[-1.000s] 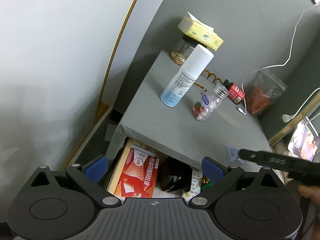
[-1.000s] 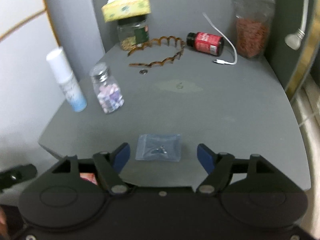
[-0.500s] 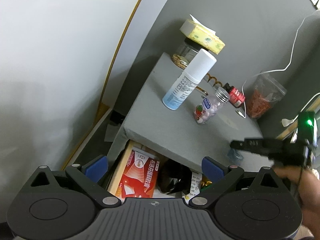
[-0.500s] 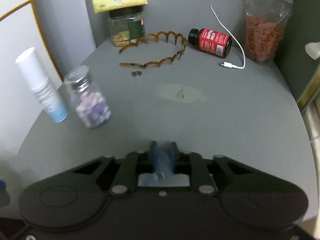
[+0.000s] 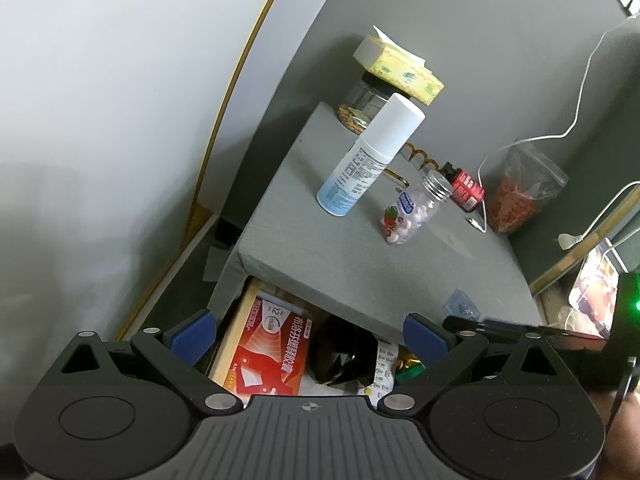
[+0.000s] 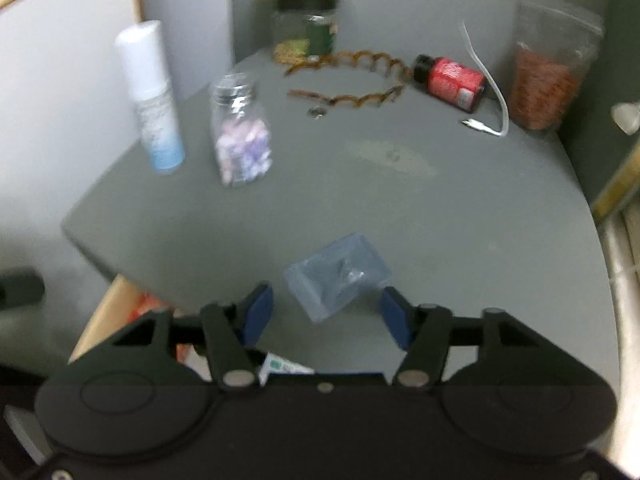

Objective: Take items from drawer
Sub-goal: 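Open the right tool and move it back over the drawer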

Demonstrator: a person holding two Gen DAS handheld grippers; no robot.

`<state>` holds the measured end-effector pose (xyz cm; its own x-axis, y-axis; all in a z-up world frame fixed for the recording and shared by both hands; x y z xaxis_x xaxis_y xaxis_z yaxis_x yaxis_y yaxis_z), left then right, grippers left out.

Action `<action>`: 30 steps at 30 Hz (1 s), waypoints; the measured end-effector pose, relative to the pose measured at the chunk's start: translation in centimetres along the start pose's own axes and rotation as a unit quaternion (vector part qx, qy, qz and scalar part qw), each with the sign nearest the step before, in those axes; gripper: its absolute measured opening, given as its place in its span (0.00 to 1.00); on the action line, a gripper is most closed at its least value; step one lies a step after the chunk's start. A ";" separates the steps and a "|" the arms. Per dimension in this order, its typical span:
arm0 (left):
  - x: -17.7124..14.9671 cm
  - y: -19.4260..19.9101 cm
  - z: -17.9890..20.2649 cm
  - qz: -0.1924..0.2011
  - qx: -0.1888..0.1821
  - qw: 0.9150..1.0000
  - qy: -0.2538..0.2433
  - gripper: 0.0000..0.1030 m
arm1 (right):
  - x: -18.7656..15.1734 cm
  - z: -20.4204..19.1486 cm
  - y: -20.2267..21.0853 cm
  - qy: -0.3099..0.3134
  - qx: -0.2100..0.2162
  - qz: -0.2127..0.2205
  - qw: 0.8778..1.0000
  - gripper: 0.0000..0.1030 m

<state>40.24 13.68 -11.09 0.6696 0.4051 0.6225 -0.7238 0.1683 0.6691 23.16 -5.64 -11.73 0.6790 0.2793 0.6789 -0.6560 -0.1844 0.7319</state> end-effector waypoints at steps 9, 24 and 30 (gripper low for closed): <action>0.1 -0.2 0.1 -0.002 0.002 1.000 -0.002 0.96 | 3.7 1.8 -2.7 -0.028 0.006 -0.005 1.000 0.35; -1.1 -0.5 1.3 -0.003 0.002 0.999 -0.039 0.96 | -1.0 0.5 7.8 0.023 0.039 0.037 0.998 0.74; -2.6 -0.1 2.7 0.002 -0.006 0.998 -0.065 0.96 | -8.8 3.6 9.2 0.077 0.049 -0.039 0.995 0.81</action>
Point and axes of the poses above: each gripper's, at about its wrist camera, not at the fingertips, and y roughly against the way its jaws point, z to its right, x to its top, the point moved 9 cm from there along -y, roughly the way its jaws point, and after that the axes turned 3 degrees about -y, right-handed, at the moved point
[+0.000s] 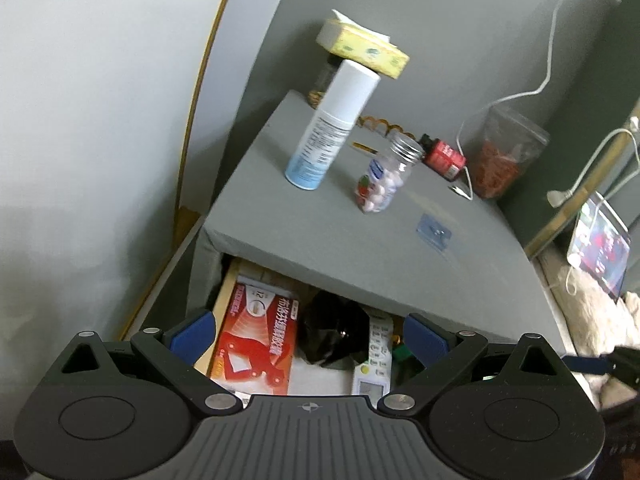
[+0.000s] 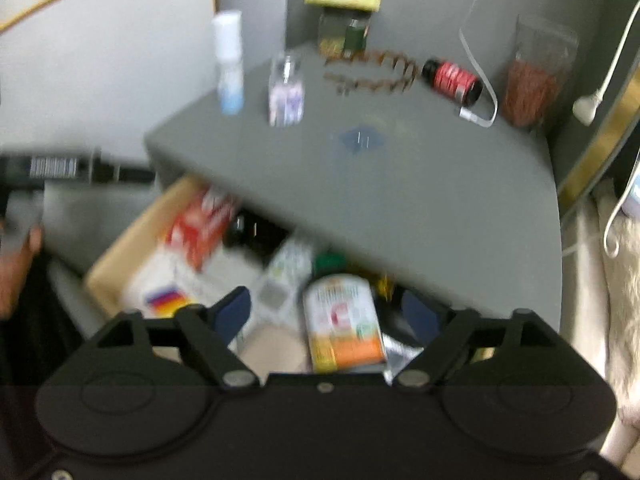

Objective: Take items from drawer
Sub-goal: 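Open the right tool and move it back over the drawer, then grasp the beige zippered case edgewise with the right tool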

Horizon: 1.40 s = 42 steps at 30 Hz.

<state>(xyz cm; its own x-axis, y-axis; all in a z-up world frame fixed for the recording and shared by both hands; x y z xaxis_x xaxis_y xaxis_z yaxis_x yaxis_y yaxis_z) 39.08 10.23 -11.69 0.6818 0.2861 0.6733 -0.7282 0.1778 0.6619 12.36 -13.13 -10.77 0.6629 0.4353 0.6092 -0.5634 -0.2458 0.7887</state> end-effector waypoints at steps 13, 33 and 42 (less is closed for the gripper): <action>-2.4 1.0 3.2 0.003 0.022 0.995 -0.102 0.97 | -4.3 0.6 -3.6 -0.038 0.016 -0.074 0.996 0.81; -0.9 1.9 2.1 0.031 0.033 0.996 -0.072 1.00 | -3.4 9.7 -3.2 -0.356 0.116 -0.037 0.927 0.71; 1.0 2.6 -0.6 0.058 0.041 0.997 -0.005 1.00 | -5.0 3.9 -7.8 -0.302 0.143 -0.158 0.929 0.69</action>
Point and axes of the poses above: each gripper's, at about its wrist camera, not at the fingertips, and y roughly against the way its jaws point, z to its right, x to its top, the point moved 9 cm from there along -y, roughly the way its jaws point, and after that the axes turned 3 degrees about -y, right-handed, at the moved point
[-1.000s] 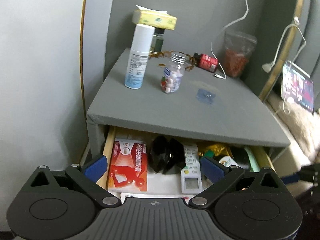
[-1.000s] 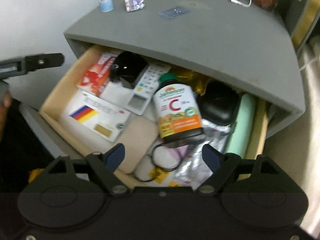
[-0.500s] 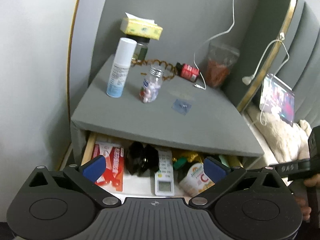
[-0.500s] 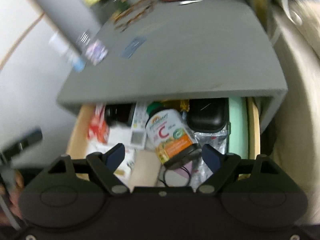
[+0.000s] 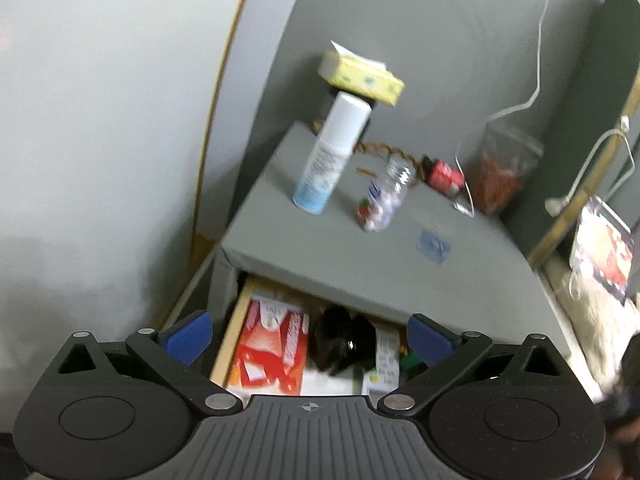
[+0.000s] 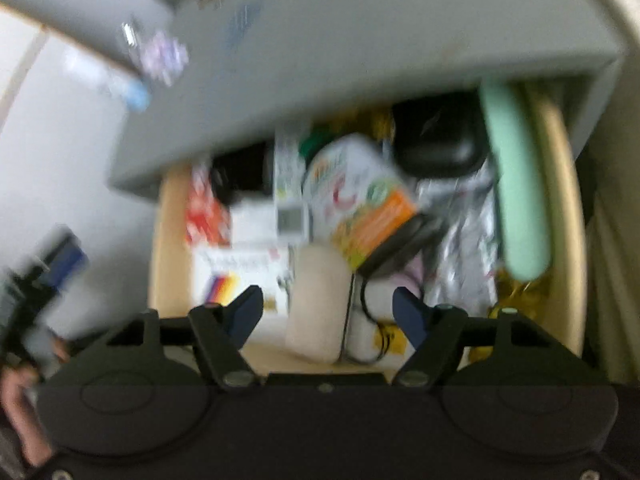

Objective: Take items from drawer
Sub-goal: 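Grasp the beige zippered case edgewise with the right tool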

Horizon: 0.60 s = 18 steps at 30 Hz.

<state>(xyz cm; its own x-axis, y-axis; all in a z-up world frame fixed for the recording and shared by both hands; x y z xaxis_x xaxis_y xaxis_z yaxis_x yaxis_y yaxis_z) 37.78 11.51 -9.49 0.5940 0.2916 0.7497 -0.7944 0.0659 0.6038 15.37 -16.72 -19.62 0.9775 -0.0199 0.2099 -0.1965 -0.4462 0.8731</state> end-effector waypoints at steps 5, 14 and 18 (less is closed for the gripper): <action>1.4 0.5 -0.7 0.024 -0.001 0.999 0.020 1.00 | -0.8 -1.9 -5.9 0.007 -0.071 -0.056 0.996 0.68; 2.0 1.3 -1.8 0.032 -0.014 0.998 0.051 1.00 | -1.0 -4.6 -8.6 0.048 -0.110 -0.079 0.990 0.31; 2.0 1.6 -2.1 0.035 -0.017 0.997 0.061 1.00 | -0.3 -5.3 -6.4 0.012 -0.051 -0.051 0.997 0.20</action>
Point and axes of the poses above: each gripper's, at about its wrist camera, not at the fingertips, and y roughly against the way its jaws point, z to its right, x to its top, the point moved 9 cm from there along -y, roughly the way its jaws point, and after that the axes turned 3 degrees about -y, right-handed, at the moved point
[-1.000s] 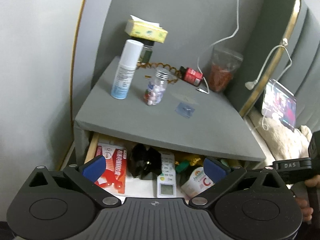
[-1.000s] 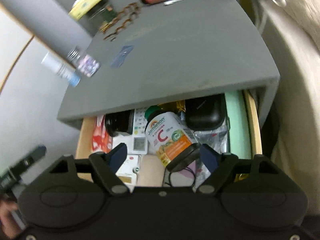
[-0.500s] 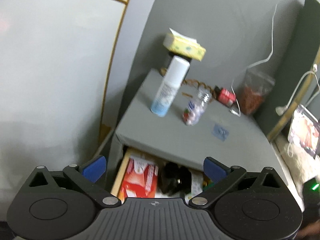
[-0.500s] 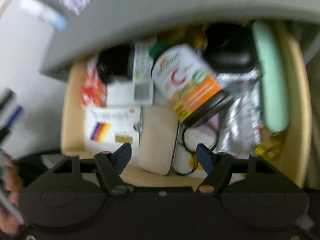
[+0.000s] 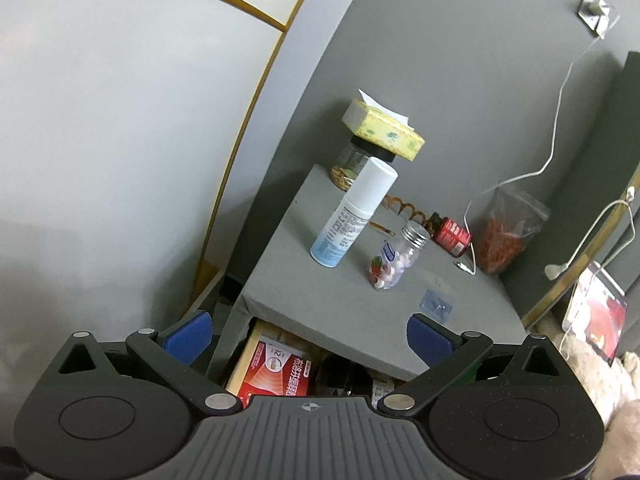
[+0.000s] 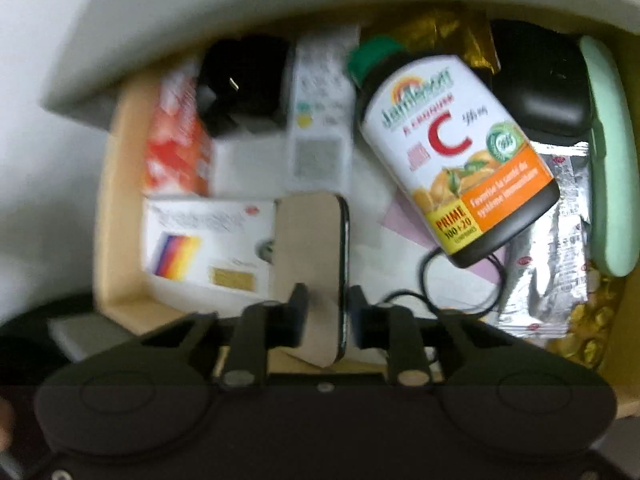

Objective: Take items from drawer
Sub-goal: 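Grasp the beige zippered case edgewise with the right tool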

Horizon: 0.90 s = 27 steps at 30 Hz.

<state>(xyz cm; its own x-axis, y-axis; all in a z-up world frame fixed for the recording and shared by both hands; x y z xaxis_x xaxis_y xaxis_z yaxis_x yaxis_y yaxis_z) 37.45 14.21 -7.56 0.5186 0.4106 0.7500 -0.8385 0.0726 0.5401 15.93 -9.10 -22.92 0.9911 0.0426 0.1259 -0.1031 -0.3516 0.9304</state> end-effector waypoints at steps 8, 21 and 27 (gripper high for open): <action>-0.2 0.0 0.5 -0.001 -0.002 1.000 -0.010 1.00 | 0.3 -0.3 0.9 -0.047 0.088 0.003 0.995 0.41; -0.4 -0.3 1.1 -0.007 -0.017 1.000 -0.013 1.00 | 0.7 -2.6 1.3 0.006 0.110 0.009 0.994 0.52; -0.4 -0.4 0.6 -0.008 -0.015 1.000 -0.002 1.00 | 1.1 -4.7 0.4 0.035 0.117 -0.004 0.992 0.46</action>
<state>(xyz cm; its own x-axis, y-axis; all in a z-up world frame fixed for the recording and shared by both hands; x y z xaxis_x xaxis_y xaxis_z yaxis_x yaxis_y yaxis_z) 37.67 13.44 -7.85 0.5325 0.4049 0.7433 -0.8347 0.1056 0.5404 16.57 -4.84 -20.76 0.9828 0.1076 0.1499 -0.0649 -0.5588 0.8267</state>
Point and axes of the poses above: each gripper's, at about its wrist camera, not at the fingertips, and y roughly against the way its jaws point, z to its right, x to its top, the point moved 9 cm from there along -y, roughly the way its jaws point, and after that the axes turned 3 degrees about -y, right-handed, at the moved point
